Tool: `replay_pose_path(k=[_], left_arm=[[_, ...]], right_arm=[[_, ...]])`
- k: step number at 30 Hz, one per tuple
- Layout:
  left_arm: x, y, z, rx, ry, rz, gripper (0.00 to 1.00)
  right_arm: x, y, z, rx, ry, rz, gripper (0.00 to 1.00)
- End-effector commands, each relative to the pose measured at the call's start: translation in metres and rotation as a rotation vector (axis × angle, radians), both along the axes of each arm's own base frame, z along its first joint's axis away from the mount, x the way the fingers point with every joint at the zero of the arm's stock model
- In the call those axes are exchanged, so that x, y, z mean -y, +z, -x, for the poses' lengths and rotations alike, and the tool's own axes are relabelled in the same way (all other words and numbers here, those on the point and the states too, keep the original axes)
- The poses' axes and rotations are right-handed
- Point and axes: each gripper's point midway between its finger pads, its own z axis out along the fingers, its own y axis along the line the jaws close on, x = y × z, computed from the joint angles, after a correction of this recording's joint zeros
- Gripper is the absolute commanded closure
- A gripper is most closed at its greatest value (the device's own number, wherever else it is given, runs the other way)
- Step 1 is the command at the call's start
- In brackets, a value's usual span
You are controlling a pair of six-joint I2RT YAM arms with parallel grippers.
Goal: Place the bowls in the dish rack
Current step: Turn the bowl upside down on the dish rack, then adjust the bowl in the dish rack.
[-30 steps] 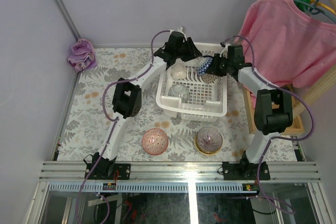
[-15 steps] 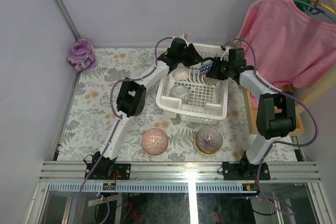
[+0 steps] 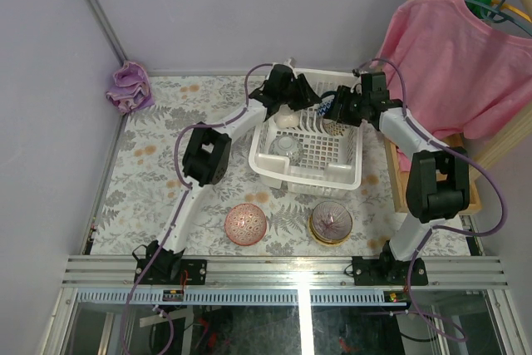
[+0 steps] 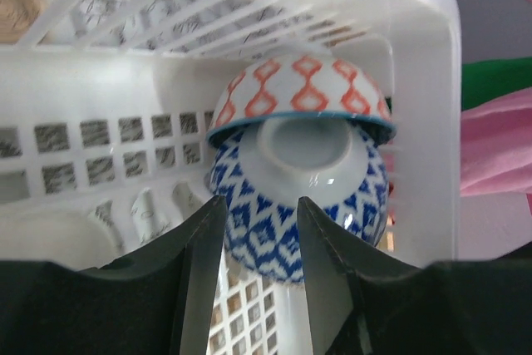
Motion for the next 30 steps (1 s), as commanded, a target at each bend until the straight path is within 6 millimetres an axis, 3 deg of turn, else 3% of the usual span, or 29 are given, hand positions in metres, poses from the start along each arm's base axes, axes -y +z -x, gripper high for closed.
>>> replay_pose_path(k=[1,5,10,15,18,24,30], left_arm=[[-0.015,0.058,0.006,0.1,-0.021,0.06,0.6],[-0.043,0.085,0.018,0.117,-0.018,0.075,0.58],[-0.09,0.102,0.027,0.126,0.015,-0.01,0.55],[-0.166,0.069,0.031,0.035,0.151,-0.173,0.5],[-0.193,0.051,0.035,-0.005,0.186,-0.206,0.46],[-0.186,0.021,0.047,-0.076,0.097,-0.231,0.38],[-0.184,0.025,0.065,-0.066,0.077,-0.231,0.36]], right_arm=[[0.026,0.031,-0.022,0.092,-0.113,0.063,0.4],[0.037,0.044,-0.034,0.139,-0.158,0.107,0.4],[0.047,0.06,-0.055,0.203,-0.204,0.154,0.41],[0.047,0.059,-0.076,0.238,-0.197,0.178,0.45],[0.038,0.053,-0.086,0.249,-0.16,0.152,0.46],[0.016,0.037,-0.099,0.262,-0.075,0.131,0.46],[-0.014,0.012,-0.104,0.231,0.039,0.178,0.46]])
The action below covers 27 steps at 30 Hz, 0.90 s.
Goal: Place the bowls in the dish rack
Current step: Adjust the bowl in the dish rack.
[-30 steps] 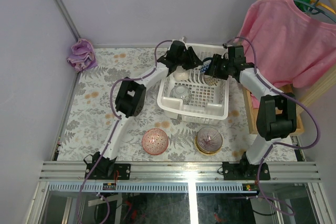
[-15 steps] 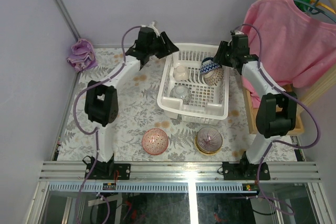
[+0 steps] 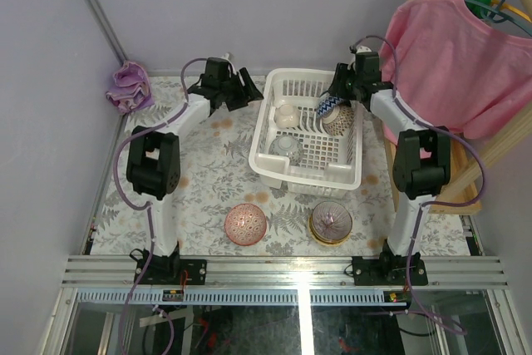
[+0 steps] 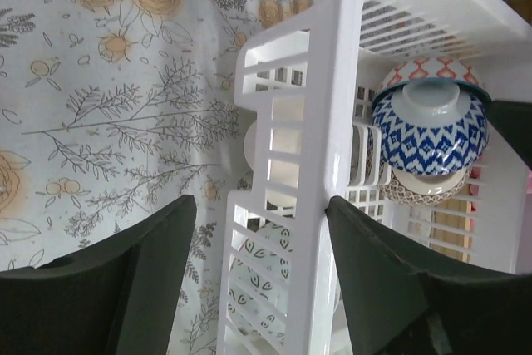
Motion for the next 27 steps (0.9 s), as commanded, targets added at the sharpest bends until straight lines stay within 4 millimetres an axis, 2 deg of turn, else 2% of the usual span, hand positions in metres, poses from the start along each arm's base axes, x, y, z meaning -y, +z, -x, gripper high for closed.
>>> replay_pose_path(k=[1,7,12,15,17,20,25,27], left_arm=[[0.011,-0.006,0.031,-0.03,-0.077,-0.013,0.36],[0.018,-0.008,0.049,-0.037,-0.103,0.008,0.36],[0.022,-0.008,0.052,-0.039,-0.112,0.013,0.37],[0.024,-0.007,0.052,-0.04,-0.114,0.017,0.37],[0.023,-0.006,0.052,-0.038,-0.111,0.013,0.37],[0.022,-0.004,0.053,-0.032,-0.103,0.009,0.36],[0.021,0.005,0.052,-0.014,-0.096,0.016,0.36],[0.021,0.011,0.051,-0.003,-0.094,0.017,0.36]], right_arm=[[-0.039,0.0,-0.006,0.024,0.135,0.039,0.46],[-0.06,-0.013,0.006,-0.014,0.204,0.084,0.46],[-0.057,-0.017,0.016,-0.037,0.187,0.127,0.47],[-0.046,-0.015,0.014,-0.045,0.154,0.192,0.47],[-0.04,-0.007,0.013,-0.02,0.142,0.215,0.46],[-0.045,0.015,0.015,0.049,0.172,0.197,0.45],[-0.055,0.05,0.032,0.098,0.188,0.099,0.42],[-0.051,0.055,0.04,0.085,0.156,0.079,0.41]])
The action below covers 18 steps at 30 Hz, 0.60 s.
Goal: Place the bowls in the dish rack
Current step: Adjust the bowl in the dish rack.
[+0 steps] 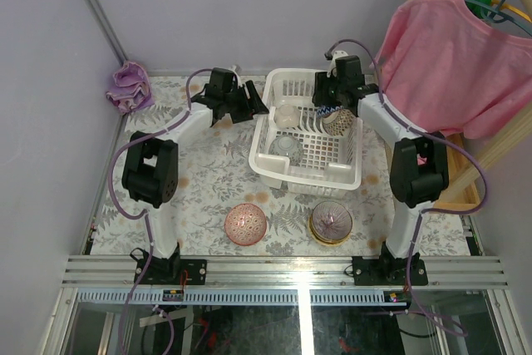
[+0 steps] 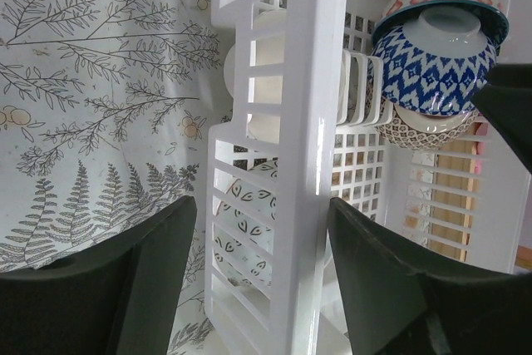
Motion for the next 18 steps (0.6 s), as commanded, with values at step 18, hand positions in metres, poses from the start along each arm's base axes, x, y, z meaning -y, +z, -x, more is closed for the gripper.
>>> replay_pose_path(k=[18], left_arm=[[-0.002,0.021,-0.03,0.056,0.007,0.018,0.26]], right_arm=[[0.034,0.012,-0.027,0.03,-0.19,0.105,0.44]])
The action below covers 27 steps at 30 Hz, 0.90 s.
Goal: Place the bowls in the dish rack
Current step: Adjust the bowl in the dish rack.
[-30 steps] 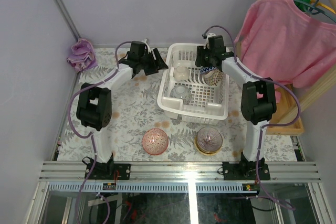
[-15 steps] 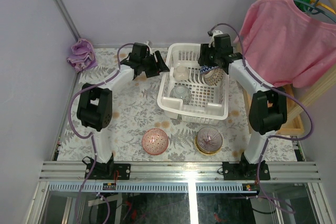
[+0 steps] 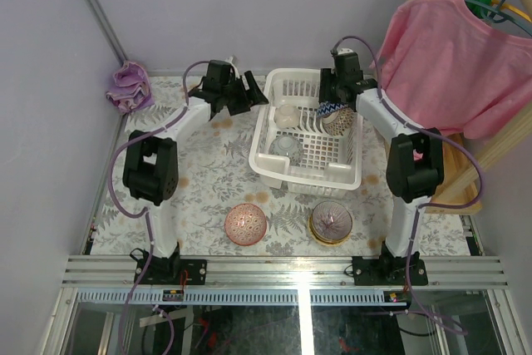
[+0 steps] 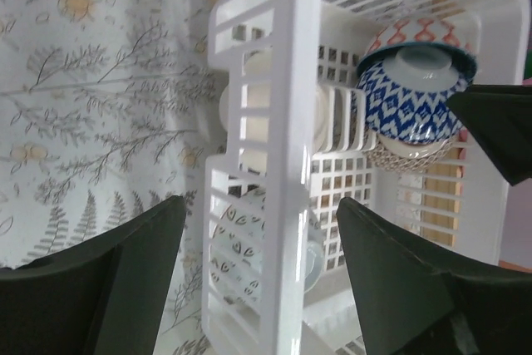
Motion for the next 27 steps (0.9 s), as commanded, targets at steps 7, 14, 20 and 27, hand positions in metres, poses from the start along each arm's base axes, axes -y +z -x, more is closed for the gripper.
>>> replay_pose_path(k=[7,14,20,27], left_arm=[[0.013,-0.012,-0.022,-0.005,-0.045,0.018,0.27],[0.018,-0.017,-0.023,-0.011,-0.06,0.024,0.29],[0.018,-0.017,-0.023,-0.009,-0.058,0.025,0.3],[0.019,-0.016,-0.022,-0.007,-0.055,0.028,0.31]], right_arm=[[0.002,-0.03,-0.024,-0.051,0.058,0.13,0.44],[-0.013,-0.054,-0.005,-0.152,0.195,0.151,0.41],[-0.056,-0.049,0.022,-0.184,0.408,0.064,0.44],[-0.088,-0.045,0.056,-0.219,0.557,0.054,0.46]])
